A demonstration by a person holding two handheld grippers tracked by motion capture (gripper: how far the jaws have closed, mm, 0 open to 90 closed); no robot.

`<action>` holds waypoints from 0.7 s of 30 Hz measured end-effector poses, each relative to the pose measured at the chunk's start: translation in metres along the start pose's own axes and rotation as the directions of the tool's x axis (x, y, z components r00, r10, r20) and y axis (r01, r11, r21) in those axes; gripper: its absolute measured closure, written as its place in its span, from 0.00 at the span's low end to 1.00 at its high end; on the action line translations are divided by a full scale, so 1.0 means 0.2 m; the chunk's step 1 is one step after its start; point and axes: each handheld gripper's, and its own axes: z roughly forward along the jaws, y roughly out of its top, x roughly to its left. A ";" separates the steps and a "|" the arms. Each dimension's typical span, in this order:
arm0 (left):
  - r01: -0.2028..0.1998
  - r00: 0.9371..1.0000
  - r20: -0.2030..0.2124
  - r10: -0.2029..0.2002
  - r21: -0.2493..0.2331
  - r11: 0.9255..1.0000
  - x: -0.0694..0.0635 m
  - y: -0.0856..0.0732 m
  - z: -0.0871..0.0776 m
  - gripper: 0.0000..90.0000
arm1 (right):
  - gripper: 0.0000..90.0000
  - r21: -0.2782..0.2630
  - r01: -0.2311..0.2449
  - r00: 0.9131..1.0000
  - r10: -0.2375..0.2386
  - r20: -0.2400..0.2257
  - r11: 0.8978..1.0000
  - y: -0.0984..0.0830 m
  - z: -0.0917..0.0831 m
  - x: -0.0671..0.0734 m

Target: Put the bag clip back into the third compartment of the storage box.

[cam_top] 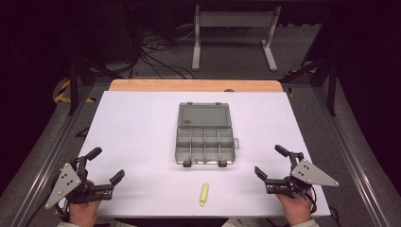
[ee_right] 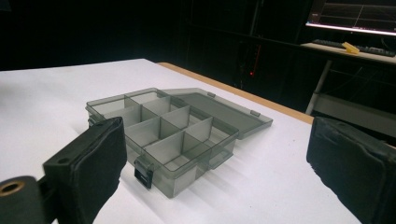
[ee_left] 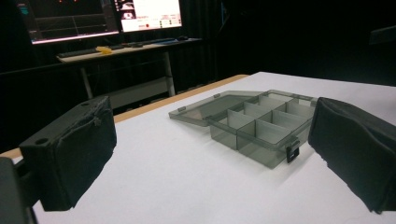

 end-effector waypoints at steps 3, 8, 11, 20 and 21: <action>-0.004 1.000 -0.001 0.004 0.003 1.000 0.00 0.00 0.00 0.02 | 0.07 0.008 0.003 1.000 -0.003 -0.005 1.000 0.01 0.00 0.00; -0.005 1.000 0.003 0.005 0.006 1.000 0.00 0.00 0.01 0.02 | 0.07 0.015 -0.001 1.000 0.001 -0.017 1.000 0.01 0.00 0.01; -0.004 1.000 -0.002 0.004 0.005 1.000 0.00 0.00 0.00 0.02 | 0.07 0.015 -0.002 1.000 0.002 -0.017 1.000 0.01 0.00 0.01; -0.005 1.000 -0.002 0.005 0.007 1.000 0.00 0.00 0.00 0.02 | 0.07 0.016 -0.011 1.000 0.011 -0.018 1.000 0.01 0.01 0.01; -0.005 1.000 -0.001 0.005 0.006 1.000 0.00 0.00 0.00 0.02 | 0.07 0.017 -0.011 1.000 0.012 -0.017 1.000 0.01 0.01 0.01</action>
